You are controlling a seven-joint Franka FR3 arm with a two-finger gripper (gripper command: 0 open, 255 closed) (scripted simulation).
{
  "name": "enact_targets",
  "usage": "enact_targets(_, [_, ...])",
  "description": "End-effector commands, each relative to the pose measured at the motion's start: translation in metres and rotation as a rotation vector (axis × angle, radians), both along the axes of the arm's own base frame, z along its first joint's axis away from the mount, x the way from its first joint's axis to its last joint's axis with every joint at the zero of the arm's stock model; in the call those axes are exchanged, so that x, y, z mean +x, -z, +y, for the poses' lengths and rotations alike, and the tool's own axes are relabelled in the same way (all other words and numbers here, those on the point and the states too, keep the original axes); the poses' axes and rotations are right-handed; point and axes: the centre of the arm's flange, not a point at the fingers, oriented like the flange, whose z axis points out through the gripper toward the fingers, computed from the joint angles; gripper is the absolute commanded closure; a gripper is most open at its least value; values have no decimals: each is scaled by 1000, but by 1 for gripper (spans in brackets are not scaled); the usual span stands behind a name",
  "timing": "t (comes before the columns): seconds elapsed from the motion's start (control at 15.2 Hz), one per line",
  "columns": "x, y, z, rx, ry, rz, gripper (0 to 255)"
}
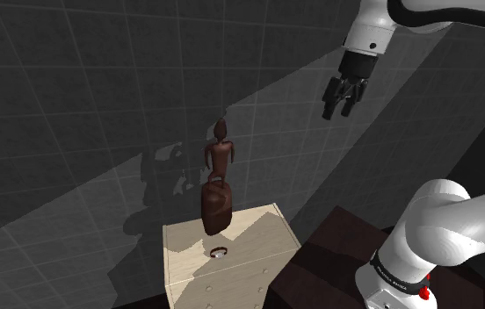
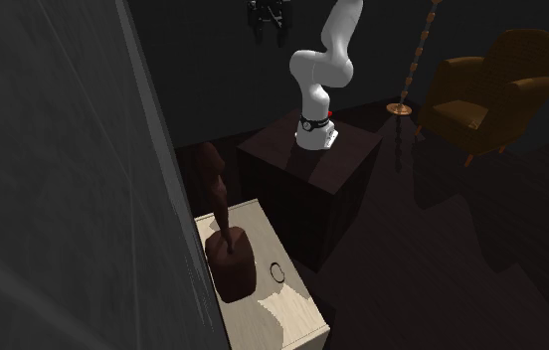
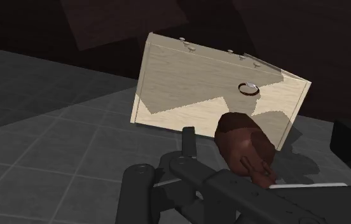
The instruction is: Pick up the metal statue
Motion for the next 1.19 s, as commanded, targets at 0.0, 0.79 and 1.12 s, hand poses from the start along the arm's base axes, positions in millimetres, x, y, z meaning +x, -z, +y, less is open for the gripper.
enact_targets(0.0, [0, 0, 0, 0, 0, 0, 0])
enact_targets(0.79, [129, 86, -21, 67, -362, -82, 0])
enact_targets(1.12, [185, 119, -14, 96, -512, -117, 0])
